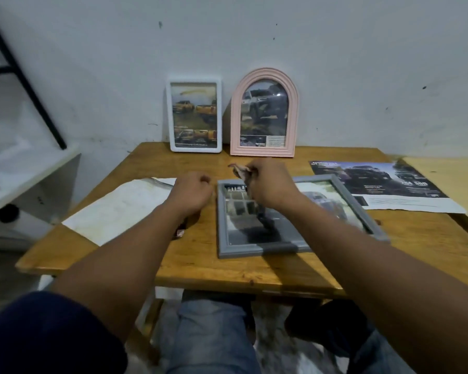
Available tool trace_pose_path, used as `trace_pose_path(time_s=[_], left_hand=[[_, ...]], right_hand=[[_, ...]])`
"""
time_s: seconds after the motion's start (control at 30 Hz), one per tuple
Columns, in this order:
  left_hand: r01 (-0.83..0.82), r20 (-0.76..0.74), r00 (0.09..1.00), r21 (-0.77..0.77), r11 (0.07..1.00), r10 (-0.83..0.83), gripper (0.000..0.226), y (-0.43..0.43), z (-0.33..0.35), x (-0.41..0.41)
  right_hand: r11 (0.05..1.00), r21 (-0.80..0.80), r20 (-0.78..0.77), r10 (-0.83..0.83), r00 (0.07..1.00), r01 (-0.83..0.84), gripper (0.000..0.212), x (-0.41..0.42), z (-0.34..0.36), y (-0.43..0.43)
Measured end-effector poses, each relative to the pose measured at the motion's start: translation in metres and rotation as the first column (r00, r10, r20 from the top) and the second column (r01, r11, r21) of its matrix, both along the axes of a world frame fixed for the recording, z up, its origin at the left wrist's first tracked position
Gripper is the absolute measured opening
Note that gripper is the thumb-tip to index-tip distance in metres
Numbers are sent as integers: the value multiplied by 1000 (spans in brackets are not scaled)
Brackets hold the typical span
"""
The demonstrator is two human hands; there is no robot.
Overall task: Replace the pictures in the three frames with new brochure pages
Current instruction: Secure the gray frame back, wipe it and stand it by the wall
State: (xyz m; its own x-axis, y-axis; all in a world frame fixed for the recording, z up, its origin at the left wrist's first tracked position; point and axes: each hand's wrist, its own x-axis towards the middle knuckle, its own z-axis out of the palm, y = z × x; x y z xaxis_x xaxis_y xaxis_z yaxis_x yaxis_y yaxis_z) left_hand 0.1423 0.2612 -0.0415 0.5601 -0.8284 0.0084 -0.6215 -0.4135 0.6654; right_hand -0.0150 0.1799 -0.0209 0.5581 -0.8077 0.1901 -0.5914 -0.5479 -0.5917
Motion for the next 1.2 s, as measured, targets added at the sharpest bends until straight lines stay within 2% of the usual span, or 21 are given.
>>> trace_pose_path(time_s=[0.07,0.13,0.27,0.37,0.5,0.73,0.87,0.97,1.07,1.2], left_hand=[[-22,-33,999,14,1000,23,42,-3,7,19],[13,-51,999,26,1000,-12,47,-8,6,31],[164,-18,986,77,984,-163,51,-22,1,39],[271,-4,962,139,952,-273,49,-33,1,38],[339,0,938,204,919,-346,40,-45,-12,42],[258,149,943,236,937,-297,36,-48,-23,39],[180,312,909,304,935,-277,51,-42,-28,24],[129,396,875,366,922,-280,62,-36,-37,7],[119,414,863,392,912,-290,65,-32,-49,-5],[110,460,825,436,893,-327,61,-33,-44,-6]], right_hand=[[998,45,-14,54,998,-53,14,30,-15,6],[992,91,-108,102,989,-92,25,46,-32,13],[985,-56,-309,138,941,-163,51,47,-56,24],[978,9,-368,195,909,-206,63,44,-58,25],[970,33,-360,237,902,-242,62,39,-57,28],[935,-42,-336,319,886,-353,50,2,-49,60],[896,-66,-309,401,862,-440,47,-32,-52,78],[864,-165,-316,410,856,-475,49,-50,-56,83],[843,-216,-353,404,844,-493,52,-68,-68,82],[890,-234,-332,305,892,-392,53,-104,-71,67]])
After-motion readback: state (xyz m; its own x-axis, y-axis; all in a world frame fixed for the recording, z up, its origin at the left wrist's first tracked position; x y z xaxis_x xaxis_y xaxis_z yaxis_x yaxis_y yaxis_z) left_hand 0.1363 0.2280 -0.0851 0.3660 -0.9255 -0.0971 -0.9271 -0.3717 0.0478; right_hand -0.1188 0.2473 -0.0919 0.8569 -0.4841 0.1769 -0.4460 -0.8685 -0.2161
